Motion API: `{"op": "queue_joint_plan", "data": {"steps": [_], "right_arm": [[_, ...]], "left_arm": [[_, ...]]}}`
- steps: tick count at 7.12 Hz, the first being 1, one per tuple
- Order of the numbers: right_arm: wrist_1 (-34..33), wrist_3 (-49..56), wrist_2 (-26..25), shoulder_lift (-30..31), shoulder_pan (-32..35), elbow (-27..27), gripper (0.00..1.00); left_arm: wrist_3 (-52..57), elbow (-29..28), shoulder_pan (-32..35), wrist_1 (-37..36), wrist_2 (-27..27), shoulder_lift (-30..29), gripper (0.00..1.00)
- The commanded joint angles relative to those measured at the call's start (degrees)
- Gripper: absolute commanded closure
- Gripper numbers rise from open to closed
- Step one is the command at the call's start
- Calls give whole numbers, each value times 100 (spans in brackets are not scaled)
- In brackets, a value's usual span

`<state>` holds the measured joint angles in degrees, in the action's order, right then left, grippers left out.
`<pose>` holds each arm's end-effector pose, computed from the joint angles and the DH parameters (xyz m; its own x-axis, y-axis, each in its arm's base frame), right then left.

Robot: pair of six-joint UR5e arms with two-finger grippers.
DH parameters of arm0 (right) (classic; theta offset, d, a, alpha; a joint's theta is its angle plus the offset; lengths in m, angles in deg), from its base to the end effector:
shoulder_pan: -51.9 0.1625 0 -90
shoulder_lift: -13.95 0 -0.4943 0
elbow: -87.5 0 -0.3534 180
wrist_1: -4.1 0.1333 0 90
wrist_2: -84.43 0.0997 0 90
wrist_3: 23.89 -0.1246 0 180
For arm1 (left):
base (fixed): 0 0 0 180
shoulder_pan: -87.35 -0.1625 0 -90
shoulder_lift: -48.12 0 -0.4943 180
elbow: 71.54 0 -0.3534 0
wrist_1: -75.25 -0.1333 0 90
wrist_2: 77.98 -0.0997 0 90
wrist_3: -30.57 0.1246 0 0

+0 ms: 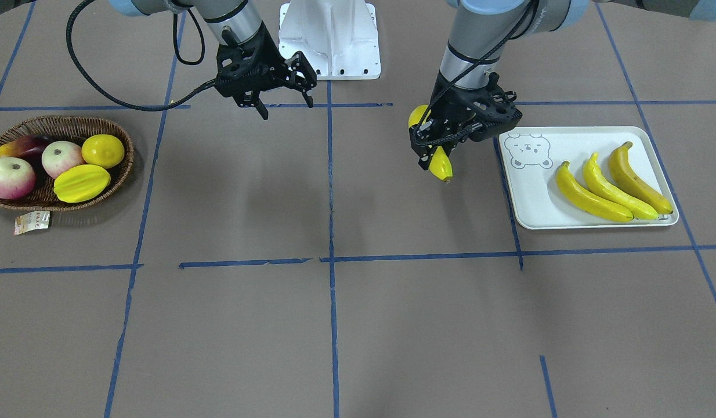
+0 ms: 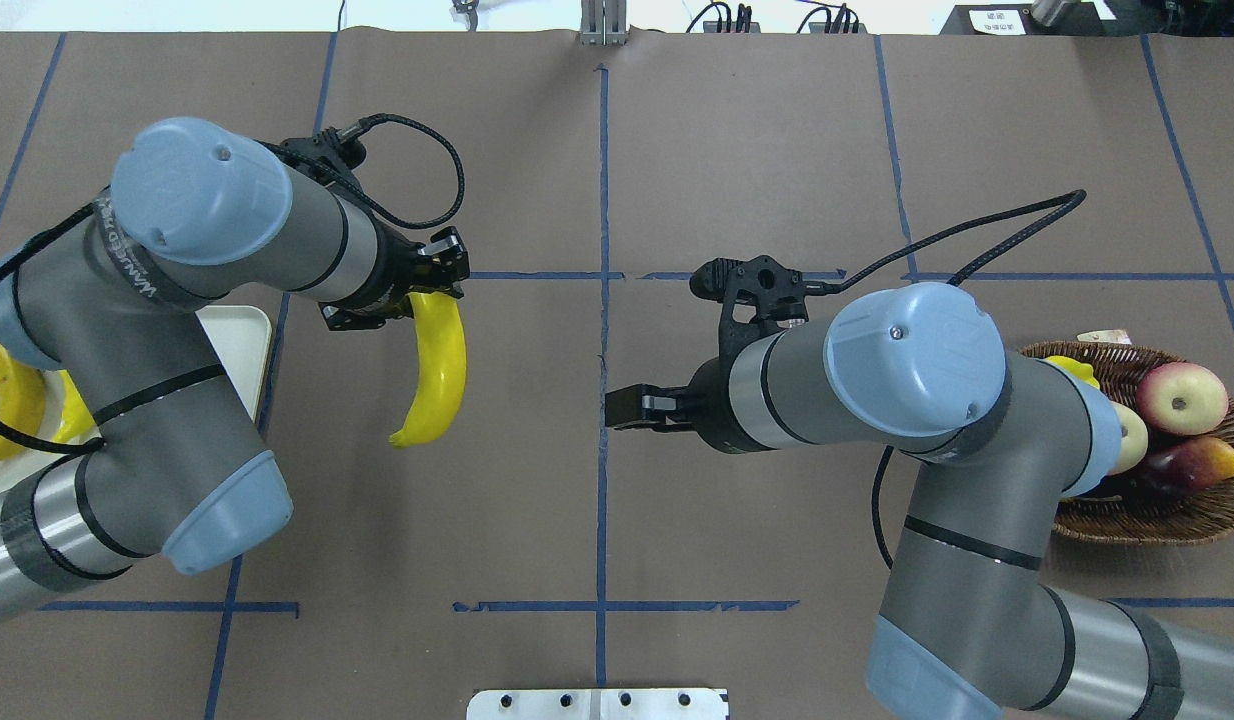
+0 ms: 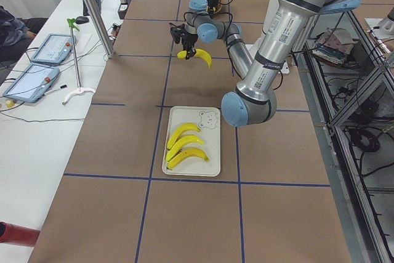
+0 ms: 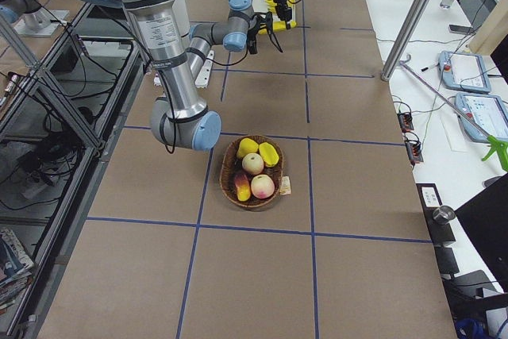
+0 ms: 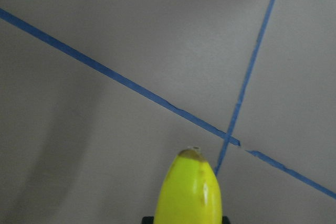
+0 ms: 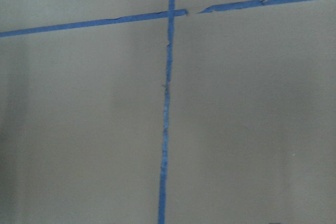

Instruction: Transfer all bananas from basket to plate

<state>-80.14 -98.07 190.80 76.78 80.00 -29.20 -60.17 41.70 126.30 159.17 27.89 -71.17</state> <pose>-0.4721 -0.3634 0.2912 0.4938 -0.0328 0.8689 -0.1068 0.9894 0.0981 0.4139 -0.4621 0.3234 0.5300 -0.4444 -0.7223 0.4574 0.8670 -0.1978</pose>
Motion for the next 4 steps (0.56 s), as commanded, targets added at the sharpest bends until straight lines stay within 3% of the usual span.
{"op": "queue_joint_plan", "data": {"steps": [1, 4], "right_arm": [[-802, 778, 445, -8, 458, -11, 1], [-989, 1730, 911, 456, 994, -204, 1]], "left_arm": [[267, 251, 330, -1130, 22, 256, 100], [-827, 172, 885, -810, 31, 1337, 100]]}}
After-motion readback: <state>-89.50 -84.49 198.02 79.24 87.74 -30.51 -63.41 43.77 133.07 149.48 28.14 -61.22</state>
